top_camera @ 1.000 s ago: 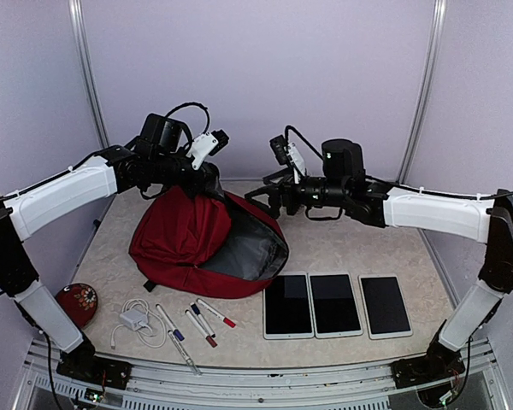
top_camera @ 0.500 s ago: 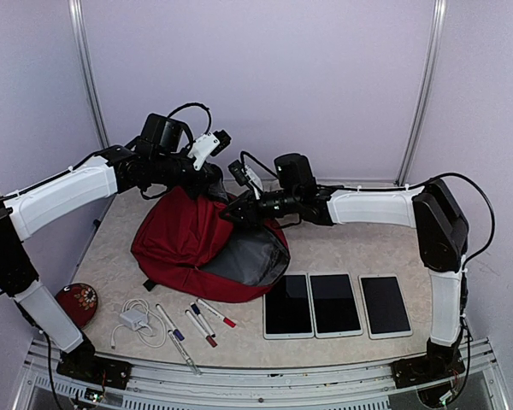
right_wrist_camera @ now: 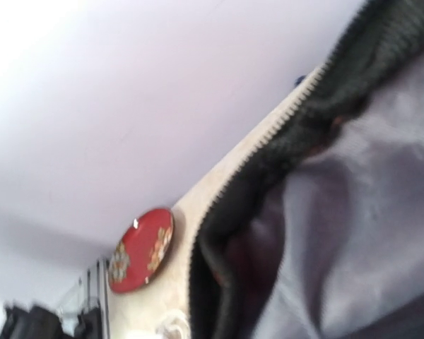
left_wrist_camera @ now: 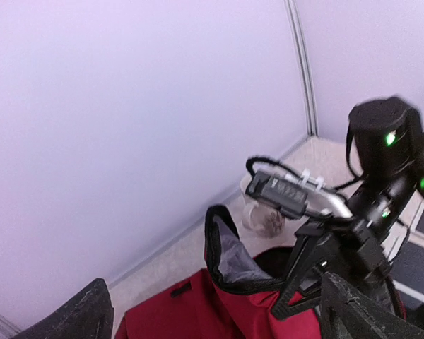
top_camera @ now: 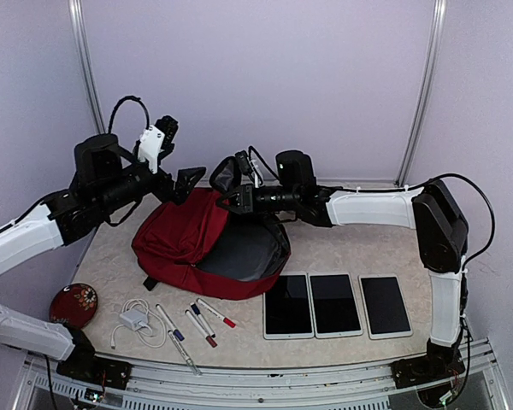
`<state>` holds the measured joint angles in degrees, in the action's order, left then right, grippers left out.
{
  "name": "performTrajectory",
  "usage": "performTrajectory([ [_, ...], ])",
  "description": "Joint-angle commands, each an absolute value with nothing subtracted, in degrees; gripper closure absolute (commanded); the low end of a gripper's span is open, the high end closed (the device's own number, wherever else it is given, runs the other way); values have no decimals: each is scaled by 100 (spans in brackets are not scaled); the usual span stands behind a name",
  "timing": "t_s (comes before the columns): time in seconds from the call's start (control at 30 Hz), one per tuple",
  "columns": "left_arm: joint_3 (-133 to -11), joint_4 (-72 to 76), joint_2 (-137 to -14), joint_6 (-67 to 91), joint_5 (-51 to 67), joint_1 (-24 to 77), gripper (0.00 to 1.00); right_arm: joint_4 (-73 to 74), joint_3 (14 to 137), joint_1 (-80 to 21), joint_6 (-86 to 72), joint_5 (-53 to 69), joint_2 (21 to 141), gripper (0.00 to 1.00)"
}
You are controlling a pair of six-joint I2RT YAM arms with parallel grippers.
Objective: Pack the student bag
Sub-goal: Adjust the largest pocket of the student bag.
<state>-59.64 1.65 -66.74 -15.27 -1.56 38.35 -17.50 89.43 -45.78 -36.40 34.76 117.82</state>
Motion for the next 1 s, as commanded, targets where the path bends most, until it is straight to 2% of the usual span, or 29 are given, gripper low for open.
performTrajectory([
  [0.0,-4981,1206,-6014,-1484,-1368,4601,3,-1989,9221,-4697,-4587,2704,11648,100],
  [0.1,-4223,1455,-5764,-1582,-1835,5235,7,-1903,9280,-4782,-4767,2345,11609,100],
  [0.2,-3733,1775,-5775,-1835,-2274,5641,7,-1921,9351,-4881,-4810,2136,11555,100],
  [0.33,-3555,2149,-6221,-2054,-2583,5661,1,-1915,9407,-5018,-4787,1905,11499,100],
  [0.43,-3607,2395,-6717,-2104,-2690,5640,1,-1918,9405,-5077,-4845,1890,11482,100],
  [0.57,-3665,2902,-7264,-2052,-3475,5479,1,-1919,9348,-5093,-4832,1956,11415,100],
  [0.67,-3675,2989,-7481,-2027,-3472,5374,4,-1925,9239,-5090,-4723,1984,11286,100],
  [0.73,-3665,3042,-7636,-2035,-3389,5355,14,-1927,9204,-5097,-4631,2045,11204,100],
  [0.8,-3701,3062,-7768,-1984,-3393,5346,32,-1866,9187,-5102,-4536,2127,11144,100],
  [0.93,-3817,3010,-7852,-1706,-3319,5281,89,-1671,9041,-5108,-4344,2229,10953,100],
  [0.97,-3829,2991,-7836,-1615,-3289,5246,99,-1613,8986,-5114,-4275,2251,10866,100],
])
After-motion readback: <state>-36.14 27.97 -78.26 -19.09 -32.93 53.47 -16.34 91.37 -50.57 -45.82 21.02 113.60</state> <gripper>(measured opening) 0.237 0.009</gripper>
